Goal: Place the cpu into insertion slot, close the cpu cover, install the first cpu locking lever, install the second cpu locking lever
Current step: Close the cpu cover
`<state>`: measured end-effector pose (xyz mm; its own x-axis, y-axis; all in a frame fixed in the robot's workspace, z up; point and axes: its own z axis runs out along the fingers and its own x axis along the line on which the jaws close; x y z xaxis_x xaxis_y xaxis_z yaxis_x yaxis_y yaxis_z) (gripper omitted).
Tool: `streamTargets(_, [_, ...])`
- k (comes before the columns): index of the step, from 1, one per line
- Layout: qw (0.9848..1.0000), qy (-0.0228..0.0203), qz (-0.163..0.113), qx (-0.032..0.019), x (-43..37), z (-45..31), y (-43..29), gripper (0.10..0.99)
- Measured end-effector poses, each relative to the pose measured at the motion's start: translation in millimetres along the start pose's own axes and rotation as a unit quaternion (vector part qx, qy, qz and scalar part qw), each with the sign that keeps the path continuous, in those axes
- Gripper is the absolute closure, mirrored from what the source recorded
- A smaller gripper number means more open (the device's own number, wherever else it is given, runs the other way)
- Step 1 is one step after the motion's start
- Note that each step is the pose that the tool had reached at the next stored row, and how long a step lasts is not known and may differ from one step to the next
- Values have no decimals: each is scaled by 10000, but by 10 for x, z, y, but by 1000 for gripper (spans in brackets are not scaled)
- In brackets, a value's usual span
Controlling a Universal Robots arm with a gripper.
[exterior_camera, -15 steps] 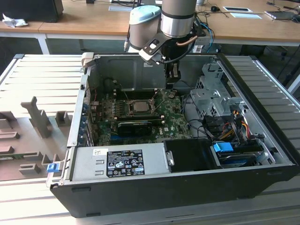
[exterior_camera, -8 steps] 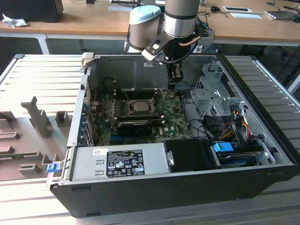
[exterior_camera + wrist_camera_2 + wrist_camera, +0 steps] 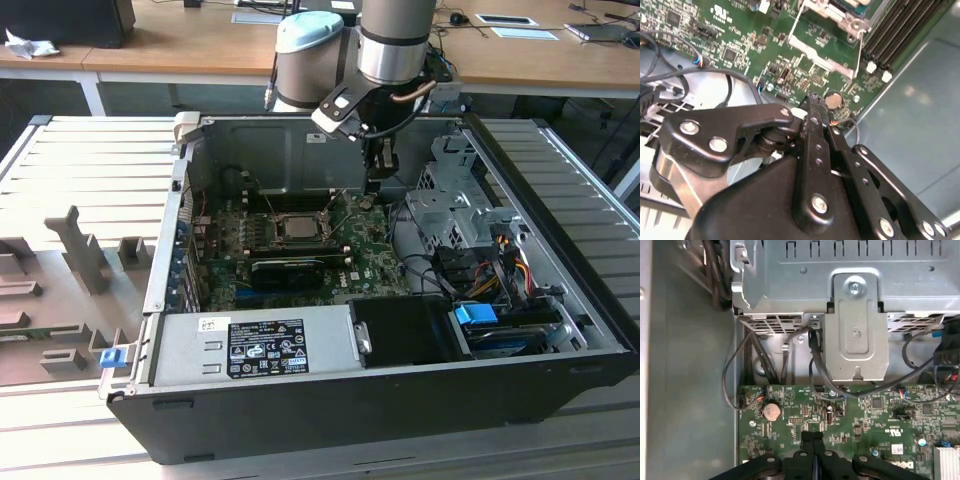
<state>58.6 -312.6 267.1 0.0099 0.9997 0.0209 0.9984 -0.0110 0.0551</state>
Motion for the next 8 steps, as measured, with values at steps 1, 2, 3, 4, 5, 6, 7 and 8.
streamTargets(1, [10000,1,-7,6,-8,21,-4,980])
streamTargets(2, [10000,0,-11,15,-15,27,-6,980])
streamTargets(3, [10000,-1,-12,19,-26,31,-11,980])
streamTargets(4, [10000,0,-15,23,-59,43,-22,980])
streamTargets(5, [10000,1,-21,23,-84,49,-33,980])
streamTargets(6, [10000,1,-27,22,-108,52,-44,980])
streamTargets(7, [10000,3,-30,21,-122,53,-49,980])
streamTargets(8, [10000,3,-33,21,-133,53,-52,980])
